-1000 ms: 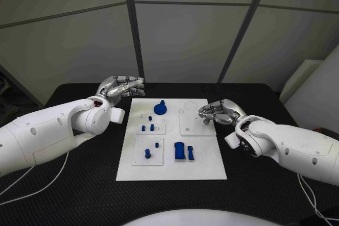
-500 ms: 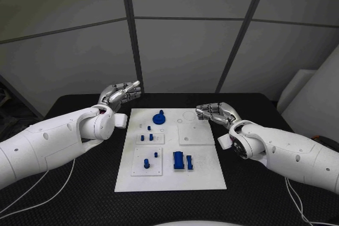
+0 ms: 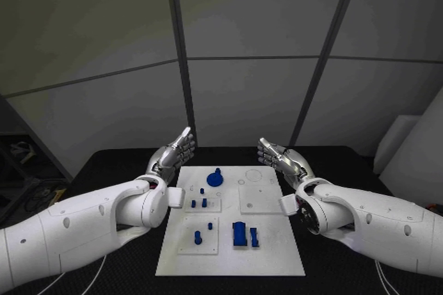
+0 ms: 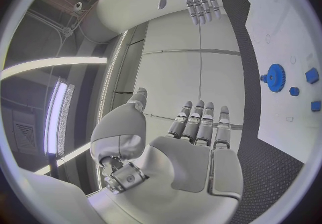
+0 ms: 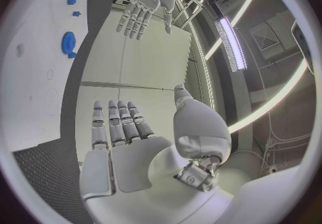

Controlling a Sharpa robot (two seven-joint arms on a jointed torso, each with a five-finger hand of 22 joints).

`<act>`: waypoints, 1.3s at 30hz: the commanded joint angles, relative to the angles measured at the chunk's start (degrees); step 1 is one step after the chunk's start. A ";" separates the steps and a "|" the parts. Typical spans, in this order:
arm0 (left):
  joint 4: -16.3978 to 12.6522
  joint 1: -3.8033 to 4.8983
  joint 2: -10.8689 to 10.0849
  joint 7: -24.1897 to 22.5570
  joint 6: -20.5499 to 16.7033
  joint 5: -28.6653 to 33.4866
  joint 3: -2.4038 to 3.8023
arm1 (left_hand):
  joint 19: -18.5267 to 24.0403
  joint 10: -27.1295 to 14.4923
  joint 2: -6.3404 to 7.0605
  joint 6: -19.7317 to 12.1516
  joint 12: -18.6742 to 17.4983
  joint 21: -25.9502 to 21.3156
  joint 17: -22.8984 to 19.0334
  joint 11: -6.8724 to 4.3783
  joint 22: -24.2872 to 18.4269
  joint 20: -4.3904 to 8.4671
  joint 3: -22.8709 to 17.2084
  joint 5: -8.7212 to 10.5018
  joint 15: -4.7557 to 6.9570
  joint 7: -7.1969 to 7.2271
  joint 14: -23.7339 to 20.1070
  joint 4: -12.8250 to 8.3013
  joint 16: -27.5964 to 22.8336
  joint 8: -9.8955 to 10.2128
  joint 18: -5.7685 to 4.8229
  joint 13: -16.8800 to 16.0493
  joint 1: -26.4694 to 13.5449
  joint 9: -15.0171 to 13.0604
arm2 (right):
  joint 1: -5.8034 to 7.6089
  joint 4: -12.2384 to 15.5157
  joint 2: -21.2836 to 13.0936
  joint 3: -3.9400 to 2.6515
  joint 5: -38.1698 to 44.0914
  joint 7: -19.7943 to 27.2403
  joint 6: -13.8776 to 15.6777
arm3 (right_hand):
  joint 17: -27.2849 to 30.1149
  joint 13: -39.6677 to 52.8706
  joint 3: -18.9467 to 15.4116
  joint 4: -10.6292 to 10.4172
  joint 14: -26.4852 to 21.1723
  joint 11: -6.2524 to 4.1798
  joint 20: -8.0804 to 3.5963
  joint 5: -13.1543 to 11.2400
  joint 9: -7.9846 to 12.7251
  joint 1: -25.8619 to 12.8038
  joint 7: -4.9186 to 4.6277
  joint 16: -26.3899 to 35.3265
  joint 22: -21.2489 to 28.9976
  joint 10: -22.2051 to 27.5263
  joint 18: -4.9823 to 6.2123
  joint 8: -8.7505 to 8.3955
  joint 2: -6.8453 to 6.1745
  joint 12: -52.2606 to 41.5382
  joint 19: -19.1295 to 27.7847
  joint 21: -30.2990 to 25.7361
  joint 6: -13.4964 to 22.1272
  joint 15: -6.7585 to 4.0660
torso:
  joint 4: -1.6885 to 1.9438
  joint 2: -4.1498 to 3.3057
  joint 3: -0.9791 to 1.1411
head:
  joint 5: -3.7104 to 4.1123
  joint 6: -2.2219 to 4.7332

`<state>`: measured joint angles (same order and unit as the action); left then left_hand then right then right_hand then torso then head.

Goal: Assemble the parts on the task board

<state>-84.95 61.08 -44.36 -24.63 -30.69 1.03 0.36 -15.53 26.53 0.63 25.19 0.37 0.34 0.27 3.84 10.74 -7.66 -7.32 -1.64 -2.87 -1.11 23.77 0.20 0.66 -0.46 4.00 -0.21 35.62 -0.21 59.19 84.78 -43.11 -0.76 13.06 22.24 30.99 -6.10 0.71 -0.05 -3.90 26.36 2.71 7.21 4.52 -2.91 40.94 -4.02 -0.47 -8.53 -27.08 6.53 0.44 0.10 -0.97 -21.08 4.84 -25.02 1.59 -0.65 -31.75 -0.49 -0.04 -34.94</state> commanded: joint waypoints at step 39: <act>-5.01 -0.92 -0.33 -5.16 -13.42 -1.03 -0.36 | 15.53 -26.53 -0.63 -25.19 -0.37 -0.34 -0.27 -3.84 -10.74 7.66 7.32 1.64 2.87 1.11 -23.77 -0.20 -0.66 0.46 -4.00 0.21 -35.62 0.21 | 0.97 5.18 -1.58 0.76 -13.06 7.56 13.13 | 6.10 -0.71 0.05 3.90 -26.36 -2.71 -7.21 -4.52 2.91 -34.95 4.02 0.47 8.53 23.02 -6.53 -0.44 -0.10 0.97 21.08 -4.84 25.02 -1.59 | 0.65 0.57 0.49 | 0.04 0.56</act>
<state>-89.85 60.06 -44.68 -28.54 -43.88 0.81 -0.04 -0.28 0.23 -0.09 0.20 0.34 0.34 0.06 0.03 0.05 -0.01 -0.39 -0.19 0.00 -0.01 0.31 0.08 0.34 -0.27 3.79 -0.08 0.50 -0.07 60.04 89.83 -44.68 0.02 -0.03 28.90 43.75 -0.07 0.09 -0.06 -0.33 4.97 0.08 0.03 0.29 -0.07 8.39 -0.02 -0.26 -0.09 -5.68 0.39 0.22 -0.04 -0.20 -2.69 0.22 -4.07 0.01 0.01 -31.18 0.00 0.00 -34.37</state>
